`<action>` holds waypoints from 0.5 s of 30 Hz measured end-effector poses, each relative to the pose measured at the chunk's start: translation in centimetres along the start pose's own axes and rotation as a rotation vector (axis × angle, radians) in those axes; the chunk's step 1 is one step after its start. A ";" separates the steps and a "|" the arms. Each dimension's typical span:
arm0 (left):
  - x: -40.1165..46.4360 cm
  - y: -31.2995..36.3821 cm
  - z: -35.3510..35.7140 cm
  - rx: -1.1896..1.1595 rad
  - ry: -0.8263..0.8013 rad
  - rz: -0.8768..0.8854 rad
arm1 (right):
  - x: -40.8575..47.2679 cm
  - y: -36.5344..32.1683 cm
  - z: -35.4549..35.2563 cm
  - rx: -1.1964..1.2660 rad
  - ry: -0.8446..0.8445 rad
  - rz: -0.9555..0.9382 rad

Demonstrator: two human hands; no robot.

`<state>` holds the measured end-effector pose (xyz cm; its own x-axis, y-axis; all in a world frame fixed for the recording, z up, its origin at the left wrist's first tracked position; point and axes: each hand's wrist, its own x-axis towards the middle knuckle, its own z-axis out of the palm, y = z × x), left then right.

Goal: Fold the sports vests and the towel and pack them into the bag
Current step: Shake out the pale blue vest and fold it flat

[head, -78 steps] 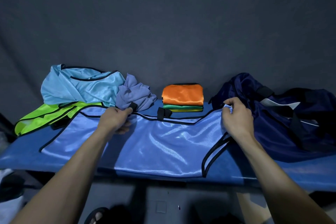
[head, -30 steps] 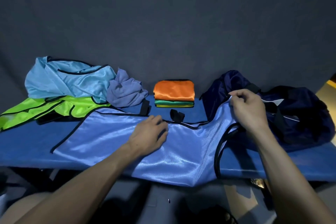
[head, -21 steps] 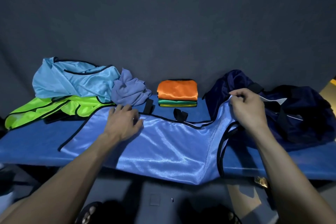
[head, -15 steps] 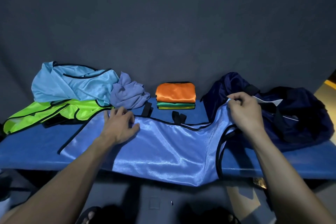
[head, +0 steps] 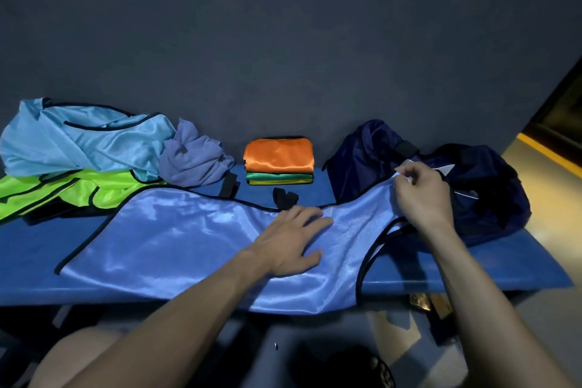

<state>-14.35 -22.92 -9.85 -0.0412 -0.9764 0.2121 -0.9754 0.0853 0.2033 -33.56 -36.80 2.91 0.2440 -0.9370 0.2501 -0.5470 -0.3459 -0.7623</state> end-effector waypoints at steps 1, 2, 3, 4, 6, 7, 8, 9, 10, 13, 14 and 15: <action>0.1 -0.1 0.1 0.004 -0.001 -0.002 | 0.1 0.3 -0.2 -0.017 -0.004 0.005; 0.2 -0.3 0.2 0.001 -0.013 -0.008 | 0.3 0.5 -0.4 -0.038 -0.013 0.009; 0.2 -0.4 0.4 -0.005 -0.034 -0.014 | 0.4 0.7 -0.5 -0.059 -0.024 0.011; 0.2 -0.5 0.5 -0.009 -0.058 -0.019 | 0.4 0.9 -0.7 -0.075 -0.032 0.013; 0.4 -0.5 0.5 0.004 -0.092 -0.027 | 0.4 0.9 -1.0 -0.080 -0.038 0.014; 0.5 -0.3 0.5 0.012 -0.104 -0.028 | 0.3 0.9 -1.1 -0.076 -0.041 0.011; 0.7 -0.2 0.4 0.021 -0.124 -0.031 | 0.3 0.9 -1.2 -0.066 -0.046 0.009; 0.8 0.0 0.3 0.027 -0.150 -0.033 | 0.2 0.8 -1.1 -0.040 -0.057 0.007; 1.0 0.1 0.2 0.028 -0.176 -0.030 | 0.1 0.7 -1.0 0.006 -0.071 0.004; 1.3 0.3 -0.1 -0.019 -0.155 0.001 | -0.3 -0.4 -0.3 0.168 -0.096 0.009; 1.3 0.1 -0.4 -0.040 -0.117 0.013 | -0.6 -1.0 0.0 0.211 -0.108 0.011; 1.1 0.0 -0.9 -0.063 -0.073 0.022 | -1.0 -1.8 0.4 0.259 -0.130 0.013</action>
<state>-14.22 -23.79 -8.77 -0.0808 -0.9858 0.1471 -0.9585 0.1173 0.2600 -32.42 -35.25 3.82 0.3478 -0.9213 0.1737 -0.3318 -0.2943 -0.8963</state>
